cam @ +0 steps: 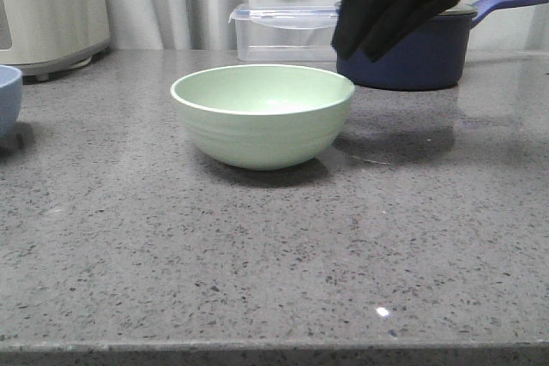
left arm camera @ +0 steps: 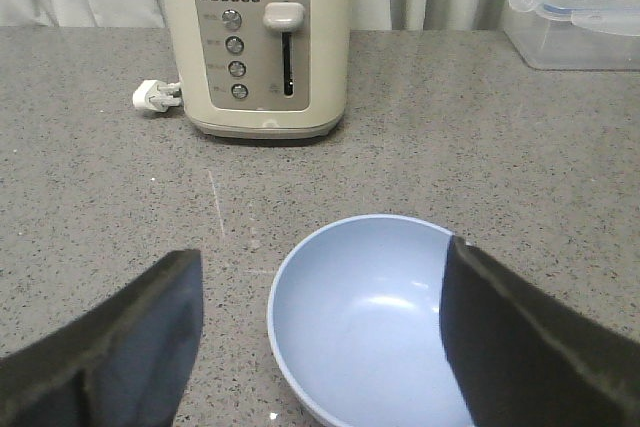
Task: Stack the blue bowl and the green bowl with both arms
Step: 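Open the right gripper and hold it beside the green bowl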
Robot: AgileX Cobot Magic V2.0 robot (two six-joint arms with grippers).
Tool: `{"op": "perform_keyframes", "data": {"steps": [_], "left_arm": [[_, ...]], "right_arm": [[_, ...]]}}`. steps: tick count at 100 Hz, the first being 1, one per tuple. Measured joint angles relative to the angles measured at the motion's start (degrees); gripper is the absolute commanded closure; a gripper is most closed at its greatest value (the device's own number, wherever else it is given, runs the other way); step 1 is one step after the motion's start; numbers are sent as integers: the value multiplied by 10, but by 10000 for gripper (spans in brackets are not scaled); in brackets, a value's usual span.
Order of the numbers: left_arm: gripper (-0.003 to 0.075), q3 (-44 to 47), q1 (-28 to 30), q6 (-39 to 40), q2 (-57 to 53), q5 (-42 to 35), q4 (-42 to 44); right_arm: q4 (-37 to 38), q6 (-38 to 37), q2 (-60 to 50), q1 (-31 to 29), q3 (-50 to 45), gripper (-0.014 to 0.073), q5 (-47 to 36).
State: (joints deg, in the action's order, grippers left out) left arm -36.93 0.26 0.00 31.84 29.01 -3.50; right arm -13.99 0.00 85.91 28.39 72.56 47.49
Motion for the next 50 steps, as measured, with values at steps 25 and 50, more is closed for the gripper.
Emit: {"op": "perform_keyframes", "data": {"steps": [25, 50], "left_arm": [[227, 0, 0, 0, 0, 0, 0], [227, 0, 0, 0, 0, 0, 0]], "right_arm": [[0, 0, -63, 0, -72, 458, -15], [-15, 0, -65, 0, -129, 590, -31]]}}
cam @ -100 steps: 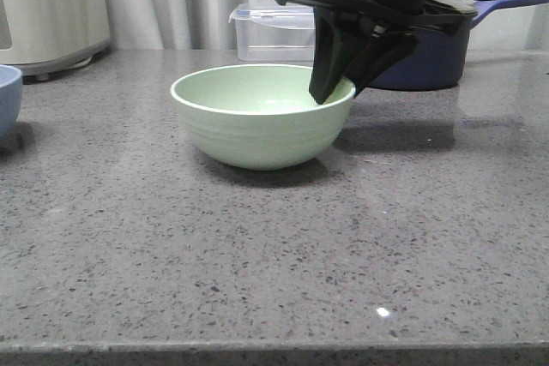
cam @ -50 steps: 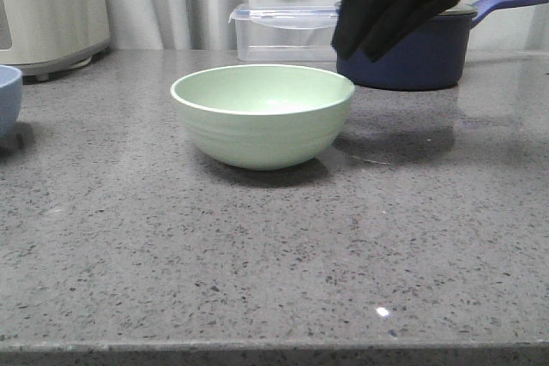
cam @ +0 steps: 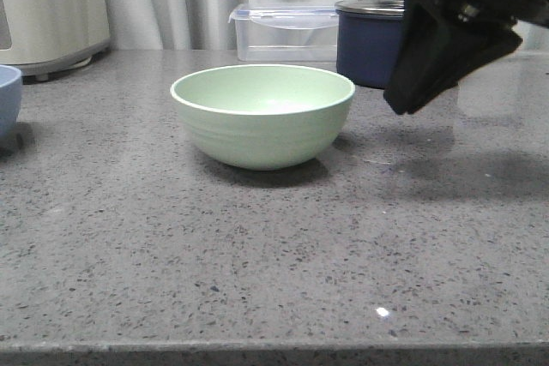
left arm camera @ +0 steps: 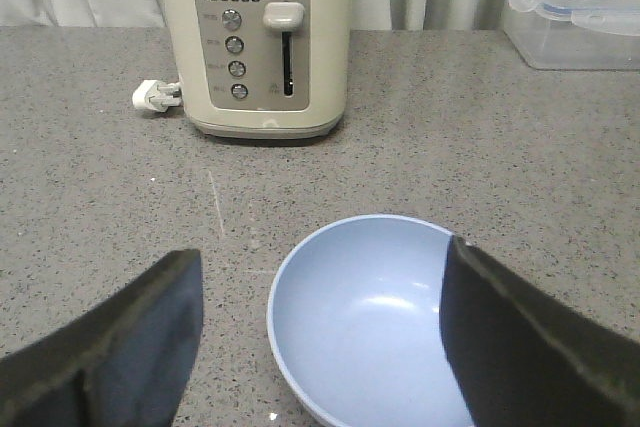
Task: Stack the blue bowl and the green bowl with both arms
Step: 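Open the right gripper and hold it beside the green bowl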
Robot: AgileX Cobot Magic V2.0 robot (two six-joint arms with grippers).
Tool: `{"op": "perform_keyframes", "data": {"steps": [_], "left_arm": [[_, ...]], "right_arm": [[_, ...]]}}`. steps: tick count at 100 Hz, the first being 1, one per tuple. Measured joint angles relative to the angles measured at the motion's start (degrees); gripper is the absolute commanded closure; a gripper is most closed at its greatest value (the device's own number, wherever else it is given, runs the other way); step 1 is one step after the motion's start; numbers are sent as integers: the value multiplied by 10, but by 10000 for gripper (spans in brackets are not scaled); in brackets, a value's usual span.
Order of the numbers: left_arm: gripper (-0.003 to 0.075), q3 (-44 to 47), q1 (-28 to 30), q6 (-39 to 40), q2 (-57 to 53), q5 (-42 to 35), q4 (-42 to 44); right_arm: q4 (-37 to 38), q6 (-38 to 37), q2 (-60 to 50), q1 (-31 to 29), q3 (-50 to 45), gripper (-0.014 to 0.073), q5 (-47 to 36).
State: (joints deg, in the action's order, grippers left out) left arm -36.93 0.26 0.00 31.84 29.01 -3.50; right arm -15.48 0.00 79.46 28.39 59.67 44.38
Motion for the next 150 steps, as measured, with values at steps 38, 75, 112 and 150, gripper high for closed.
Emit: {"op": "perform_keyframes", "data": {"steps": [38, 75, 112, 150], "left_arm": [[227, 0, 0, 0, 0, 0, 0], [227, 0, 0, 0, 0, 0, 0], [227, 0, 0, 0, 0, 0, 0], [227, 0, 0, 0, 0, 0, 0]], "right_arm": [[-15, 0, 19, 1, -19, 593, -27], [-32, 3, 46, 16, -19, 593, -49], [-55, 3, 57, 20, -19, 593, -62], [-66, 3, 58, 20, -19, 593, -71]]}}
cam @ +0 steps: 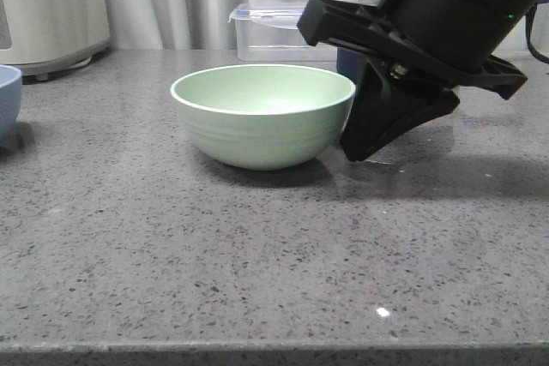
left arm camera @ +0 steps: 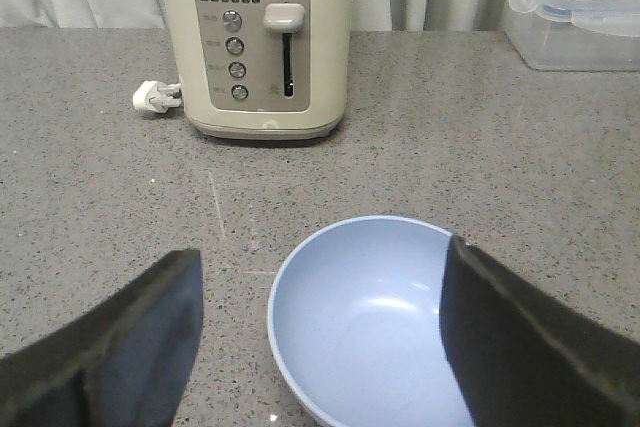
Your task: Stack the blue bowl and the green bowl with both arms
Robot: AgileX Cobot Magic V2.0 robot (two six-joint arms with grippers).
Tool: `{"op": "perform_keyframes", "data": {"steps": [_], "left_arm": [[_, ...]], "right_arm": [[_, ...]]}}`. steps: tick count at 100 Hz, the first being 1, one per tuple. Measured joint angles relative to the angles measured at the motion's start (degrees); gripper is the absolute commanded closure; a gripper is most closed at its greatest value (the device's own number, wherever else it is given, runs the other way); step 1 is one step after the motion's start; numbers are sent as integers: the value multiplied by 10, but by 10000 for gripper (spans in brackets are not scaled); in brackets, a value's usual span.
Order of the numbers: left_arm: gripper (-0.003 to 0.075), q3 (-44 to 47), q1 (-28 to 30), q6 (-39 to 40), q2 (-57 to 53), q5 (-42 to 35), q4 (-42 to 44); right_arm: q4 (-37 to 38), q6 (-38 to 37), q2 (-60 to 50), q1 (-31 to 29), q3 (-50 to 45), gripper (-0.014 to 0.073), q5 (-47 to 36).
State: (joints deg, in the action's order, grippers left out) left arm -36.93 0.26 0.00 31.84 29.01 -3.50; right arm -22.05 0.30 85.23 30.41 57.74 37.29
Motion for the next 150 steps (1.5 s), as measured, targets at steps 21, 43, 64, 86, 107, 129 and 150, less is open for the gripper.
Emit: {"op": "perform_keyframes", "data": {"steps": [21, 43, 64, 86, 107, 129, 150], "left_arm": [[227, 0, 0, 3, 7, 8, 9], [227, -20, 0, 42, 73, 62, 32], [227, -93, 21, 82, 168, 115, 35], [227, -176, 69, 82, 289, 186, 27], [227, -199, 71, 35, 382, 205, -30], [228, -199, 73, 23, 445, 209, -33], [420, -200, 73, 21, 461, 206, -34]], "right_arm": [[-8, 0, 0, 0, 0, 593, -5], [-9, 0, 0, 0, 0, 593, -5], [-9, 0, 0, 0, 0, 593, -5], [-9, 0, 0, 0, 0, 593, -5], [-9, 0, 0, 0, 0, 593, -5], [-9, 0, 0, 0, 0, 593, -5], [-9, 0, 0, 0, 0, 593, -5]]}}
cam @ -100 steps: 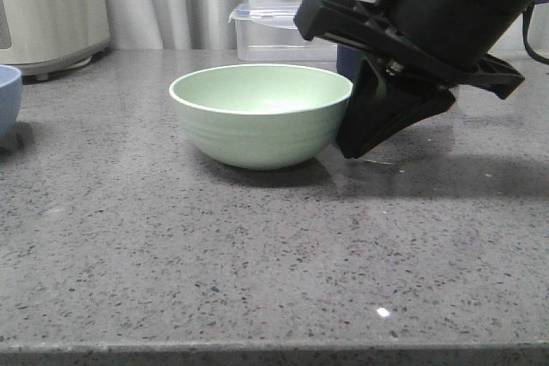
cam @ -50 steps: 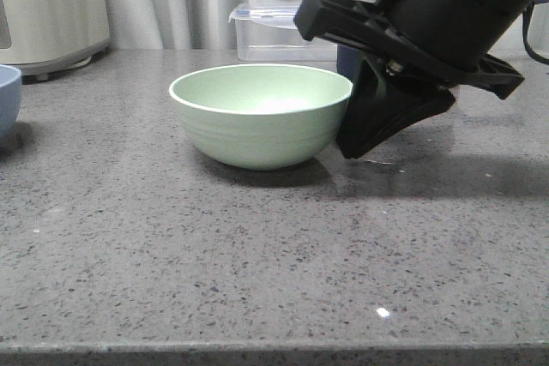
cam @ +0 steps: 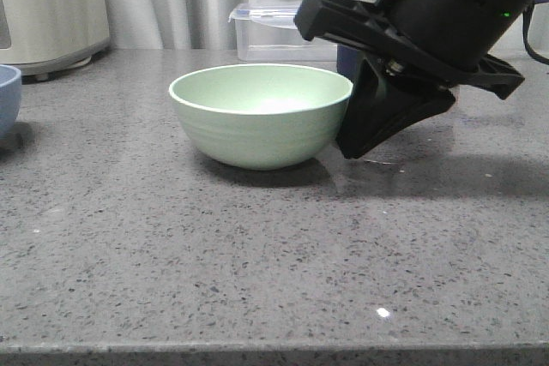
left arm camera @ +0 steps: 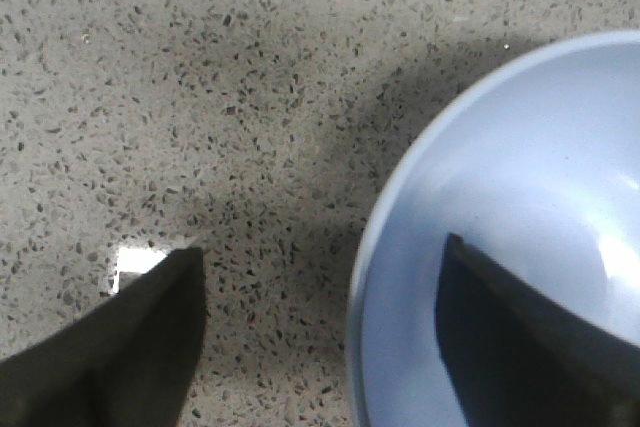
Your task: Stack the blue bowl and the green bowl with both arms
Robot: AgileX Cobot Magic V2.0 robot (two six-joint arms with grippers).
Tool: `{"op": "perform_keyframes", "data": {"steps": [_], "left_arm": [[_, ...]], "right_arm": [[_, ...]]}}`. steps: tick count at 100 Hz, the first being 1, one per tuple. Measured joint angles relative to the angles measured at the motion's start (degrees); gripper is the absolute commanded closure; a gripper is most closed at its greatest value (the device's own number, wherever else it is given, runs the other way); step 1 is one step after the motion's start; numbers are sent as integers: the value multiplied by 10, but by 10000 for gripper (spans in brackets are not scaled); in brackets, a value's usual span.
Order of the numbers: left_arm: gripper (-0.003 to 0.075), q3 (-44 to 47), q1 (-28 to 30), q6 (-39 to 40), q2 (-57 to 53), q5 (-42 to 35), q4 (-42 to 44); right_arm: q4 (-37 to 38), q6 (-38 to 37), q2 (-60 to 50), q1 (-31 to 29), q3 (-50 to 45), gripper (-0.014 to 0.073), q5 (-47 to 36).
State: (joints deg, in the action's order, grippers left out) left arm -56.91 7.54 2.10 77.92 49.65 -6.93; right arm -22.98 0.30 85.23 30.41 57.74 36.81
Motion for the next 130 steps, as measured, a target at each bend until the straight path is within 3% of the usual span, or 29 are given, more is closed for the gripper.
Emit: {"op": "perform_keyframes", "data": {"steps": [18, 50, 71, 130], "left_arm": [[743, 0, 0, -1, 0, -5, 0], [741, -5, 0, -1, 0, -2, -7], [741, -71, -18, -16, 4, 40, -23], [741, -376, -267, -21, 164, 166, -43]], "right_arm": [[0, 0, 0, 0, 0, 593, 0], [0, 0, 0, 0, 0, 593, 0], [0, 0, 0, 0, 0, 593, 0], [0, 0, 0, 0, 0, 593, 0]]}}
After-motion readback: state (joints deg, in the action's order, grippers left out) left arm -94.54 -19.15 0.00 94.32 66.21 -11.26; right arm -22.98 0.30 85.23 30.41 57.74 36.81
